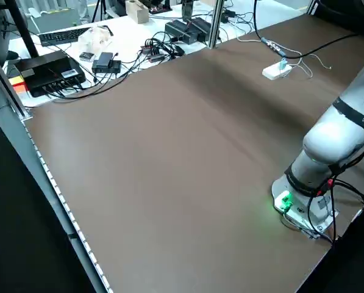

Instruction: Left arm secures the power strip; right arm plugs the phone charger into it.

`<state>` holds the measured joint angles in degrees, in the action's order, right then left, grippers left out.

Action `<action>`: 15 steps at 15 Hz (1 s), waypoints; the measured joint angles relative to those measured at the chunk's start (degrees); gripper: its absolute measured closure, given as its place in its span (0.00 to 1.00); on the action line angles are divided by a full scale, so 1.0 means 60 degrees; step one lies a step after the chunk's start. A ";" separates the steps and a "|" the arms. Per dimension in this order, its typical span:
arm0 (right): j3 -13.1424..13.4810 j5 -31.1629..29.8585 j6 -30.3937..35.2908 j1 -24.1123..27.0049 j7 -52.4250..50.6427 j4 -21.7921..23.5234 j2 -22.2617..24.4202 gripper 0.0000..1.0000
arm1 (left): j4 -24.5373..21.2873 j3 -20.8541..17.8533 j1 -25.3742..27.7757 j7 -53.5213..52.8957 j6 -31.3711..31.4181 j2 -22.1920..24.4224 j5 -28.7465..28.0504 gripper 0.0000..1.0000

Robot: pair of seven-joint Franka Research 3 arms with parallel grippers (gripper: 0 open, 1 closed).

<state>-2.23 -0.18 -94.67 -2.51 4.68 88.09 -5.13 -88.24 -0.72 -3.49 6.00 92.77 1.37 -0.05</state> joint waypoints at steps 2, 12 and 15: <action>0.0000 0.0000 0.0000 0.0000 0.0000 0.0000 0.0000 0.00 | -0.0052 -0.0016 0.0006 0.0000 -0.0095 0.0000 0.0010 0.01; 0.0014 0.0000 0.0006 0.0008 0.0004 0.0000 0.0000 0.00 | -0.0093 -0.0096 0.0077 -0.0008 -0.0176 0.0069 0.0014 0.01; 0.0002 0.0000 -0.0030 -0.0008 0.0003 -0.0001 0.0000 0.00 | -0.0100 -0.0090 0.0077 -0.0007 -0.0167 0.0069 0.0016 0.01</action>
<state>-2.22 -0.17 -94.85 -2.56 4.70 88.09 -5.13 -88.84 -1.25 -3.03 5.96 91.77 1.78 0.05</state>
